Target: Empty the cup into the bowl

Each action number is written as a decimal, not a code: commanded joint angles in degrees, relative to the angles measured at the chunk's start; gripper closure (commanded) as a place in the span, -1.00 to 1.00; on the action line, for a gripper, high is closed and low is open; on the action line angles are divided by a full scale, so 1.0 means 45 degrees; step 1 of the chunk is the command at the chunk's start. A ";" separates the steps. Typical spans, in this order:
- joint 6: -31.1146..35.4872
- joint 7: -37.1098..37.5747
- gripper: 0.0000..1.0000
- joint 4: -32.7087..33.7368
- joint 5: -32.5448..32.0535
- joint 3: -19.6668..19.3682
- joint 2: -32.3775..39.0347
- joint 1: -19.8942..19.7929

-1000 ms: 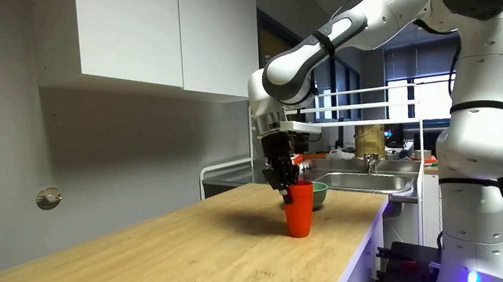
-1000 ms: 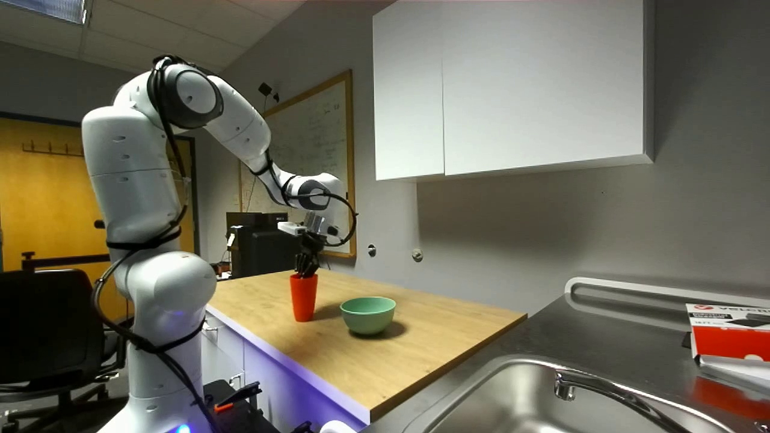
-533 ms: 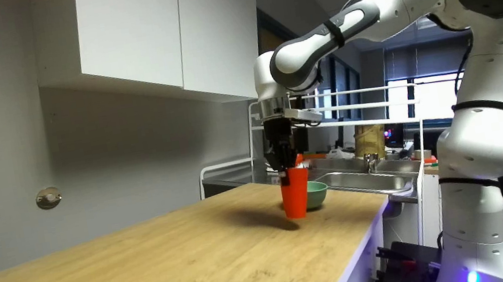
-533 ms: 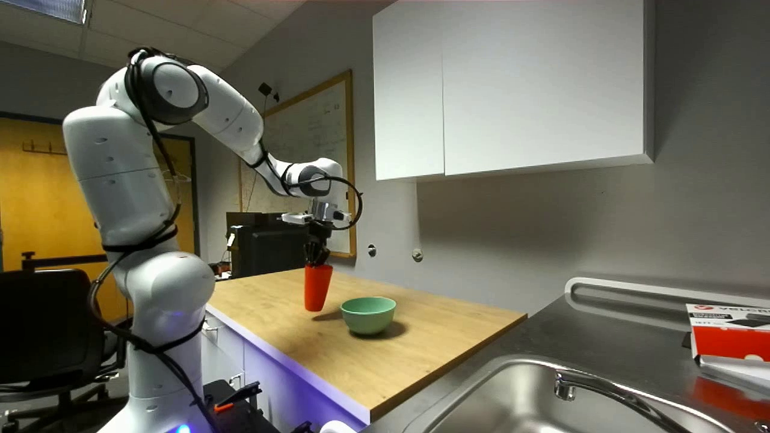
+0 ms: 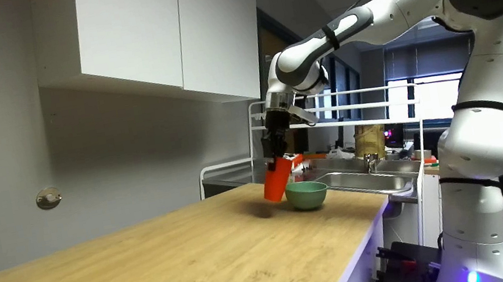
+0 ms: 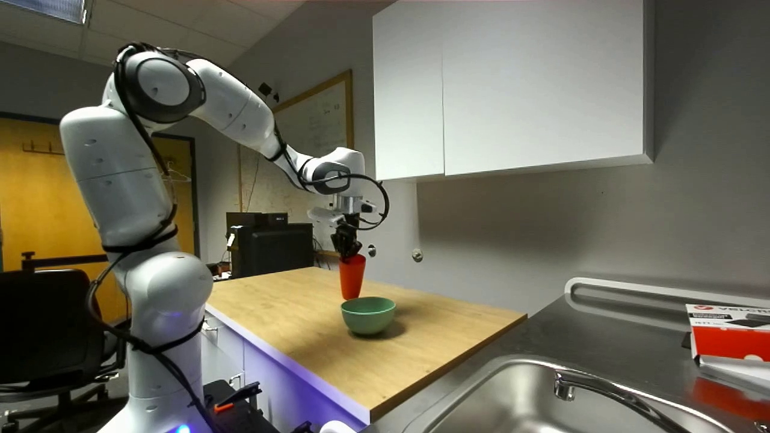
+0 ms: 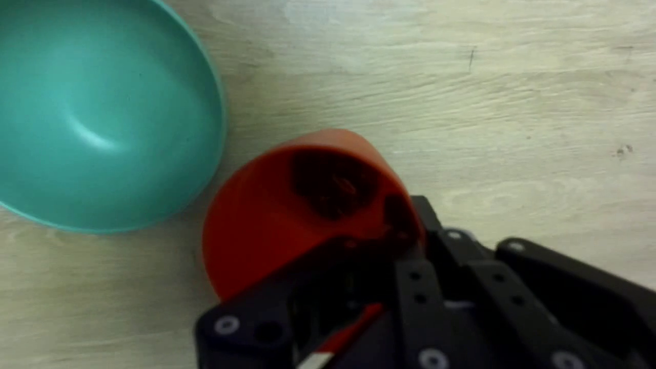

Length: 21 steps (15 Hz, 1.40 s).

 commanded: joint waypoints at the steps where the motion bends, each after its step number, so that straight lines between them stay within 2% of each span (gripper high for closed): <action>1: 0.0922 -0.2515 0.96 -0.0027 0.1834 -0.0932 0.0471 0.0105; 6: 0.1238 -0.6520 0.96 -0.0600 0.5265 -0.2042 0.0440 0.0042; 13: 0.1146 -1.0174 0.96 -0.2508 0.8495 -0.2872 -0.0951 -0.0835; 17: 0.0423 -1.2851 0.96 -0.3381 1.1052 -0.3667 -0.1414 -0.1430; 21: -0.1305 -1.5533 0.95 -0.3681 1.3149 -0.4151 -0.1159 -0.2189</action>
